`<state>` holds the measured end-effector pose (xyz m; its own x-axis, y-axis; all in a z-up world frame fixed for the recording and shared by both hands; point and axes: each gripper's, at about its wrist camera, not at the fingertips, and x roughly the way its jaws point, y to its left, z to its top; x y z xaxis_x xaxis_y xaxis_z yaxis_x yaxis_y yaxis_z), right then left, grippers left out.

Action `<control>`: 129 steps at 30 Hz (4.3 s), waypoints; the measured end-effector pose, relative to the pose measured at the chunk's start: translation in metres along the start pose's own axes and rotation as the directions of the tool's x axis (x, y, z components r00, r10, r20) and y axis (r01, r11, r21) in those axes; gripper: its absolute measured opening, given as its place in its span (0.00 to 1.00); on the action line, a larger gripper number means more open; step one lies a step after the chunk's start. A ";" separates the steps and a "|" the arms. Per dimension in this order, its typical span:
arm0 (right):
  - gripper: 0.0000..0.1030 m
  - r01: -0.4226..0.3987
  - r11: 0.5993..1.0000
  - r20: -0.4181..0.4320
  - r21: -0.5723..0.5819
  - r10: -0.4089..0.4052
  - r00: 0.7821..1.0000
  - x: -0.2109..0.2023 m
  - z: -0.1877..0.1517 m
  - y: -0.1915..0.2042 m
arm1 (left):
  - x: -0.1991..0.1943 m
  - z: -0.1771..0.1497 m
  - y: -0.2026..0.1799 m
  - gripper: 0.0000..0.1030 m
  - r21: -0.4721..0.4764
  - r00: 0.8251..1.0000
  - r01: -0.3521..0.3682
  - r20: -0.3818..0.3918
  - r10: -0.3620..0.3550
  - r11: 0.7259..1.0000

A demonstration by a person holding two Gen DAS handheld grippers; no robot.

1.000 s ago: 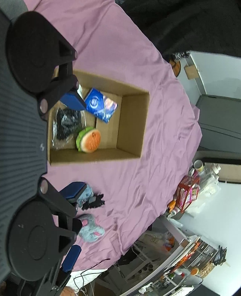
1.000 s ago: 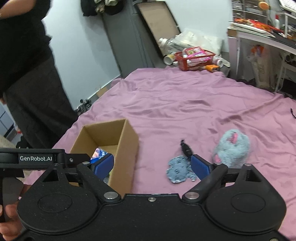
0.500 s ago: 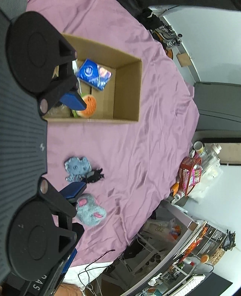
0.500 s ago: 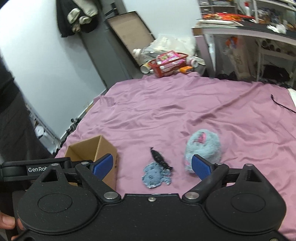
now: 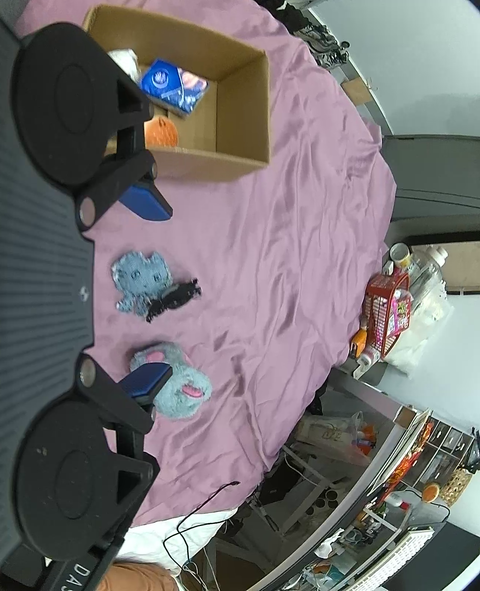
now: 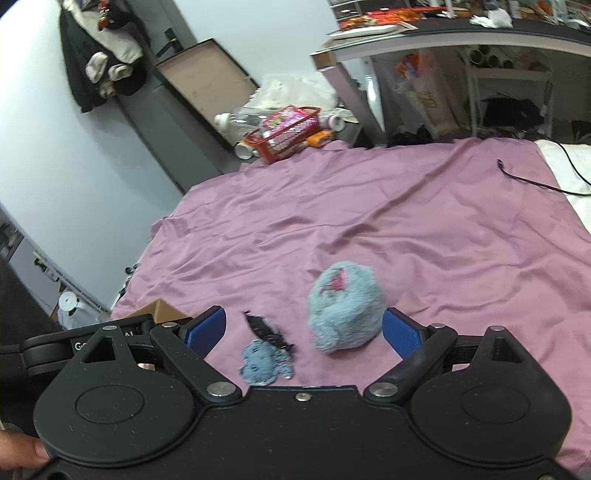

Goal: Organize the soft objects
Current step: 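Withdraw both tools toward the grey plush and blue-grey cloth, then close both tools together on the grey-blue fuzzy plush, then carry the grey-blue plush with both tools over the cardboard box, then lower the plush into the box and open both tools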

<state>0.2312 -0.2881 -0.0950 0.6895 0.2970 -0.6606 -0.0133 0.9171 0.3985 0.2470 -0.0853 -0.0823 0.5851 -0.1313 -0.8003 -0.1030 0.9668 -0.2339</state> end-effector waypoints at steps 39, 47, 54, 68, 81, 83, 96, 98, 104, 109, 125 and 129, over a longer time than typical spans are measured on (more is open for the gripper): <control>0.28 -0.030 0.946 -0.222 0.322 0.106 0.969 0.130 0.011 -0.092 | 0.161 0.022 -0.057 0.22 -0.092 0.956 0.117 -0.260 -0.137 0.989; 0.23 -0.101 0.970 -0.148 0.223 0.136 0.980 0.102 0.017 -0.069 | 0.123 0.025 -0.054 0.22 -0.047 0.975 0.131 -0.173 -0.137 0.990; 0.23 -0.160 0.974 -0.117 0.158 0.180 0.977 0.081 0.020 -0.045 | 0.086 0.025 -0.039 0.22 -0.062 0.985 0.130 -0.108 -0.136 0.990; 0.22 -0.267 0.963 -0.089 0.039 0.269 0.959 0.051 0.007 0.010 | 0.016 0.014 0.002 0.22 -0.076 0.994 0.106 -0.015 -0.108 0.991; 0.22 -0.382 0.924 -0.094 -0.035 0.377 0.921 0.039 -0.009 0.071 | -0.041 0.006 0.058 0.22 -0.143 0.997 0.058 0.066 -0.048 0.988; 0.22 -0.388 0.920 -0.090 -0.056 0.382 0.920 0.037 -0.011 0.080 | -0.048 0.005 0.067 0.22 -0.155 0.996 0.057 0.079 -0.045 0.986; 0.22 -0.395 0.903 -0.097 -0.168 0.384 0.918 0.043 -0.033 0.131 | -0.065 -0.009 0.122 0.21 -0.238 0.991 0.071 0.123 -0.042 0.969; 0.22 -0.390 0.903 -0.098 -0.179 0.378 0.921 0.044 -0.036 0.138 | -0.063 -0.010 0.130 0.21 -0.245 0.992 0.075 0.121 -0.046 0.967; 0.22 -0.379 0.898 -0.083 -0.224 0.370 0.925 0.049 -0.044 0.157 | -0.061 -0.010 0.149 0.20 -0.259 0.990 0.086 0.127 -0.055 0.962; 0.22 -0.371 0.898 -0.060 -0.235 0.368 0.928 0.056 -0.049 0.163 | -0.054 -0.010 0.162 0.19 -0.283 0.988 0.102 0.142 -0.064 0.954; 0.26 -0.377 0.903 -0.087 -0.205 0.367 0.926 0.091 -0.049 0.177 | -0.028 0.014 0.189 0.18 -0.293 0.995 0.059 0.096 -0.032 0.954; 0.26 -0.378 0.904 -0.095 -0.199 0.366 0.926 0.097 -0.048 0.179 | -0.023 0.022 0.193 0.18 -0.279 0.996 0.045 0.091 -0.020 0.959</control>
<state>0.2611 -0.0820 -0.1187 0.5645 0.6358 -0.5264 -0.4170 0.7700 0.4829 0.2313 0.1086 -0.0974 0.6577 -0.1306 -0.7418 -0.2965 0.8604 -0.4144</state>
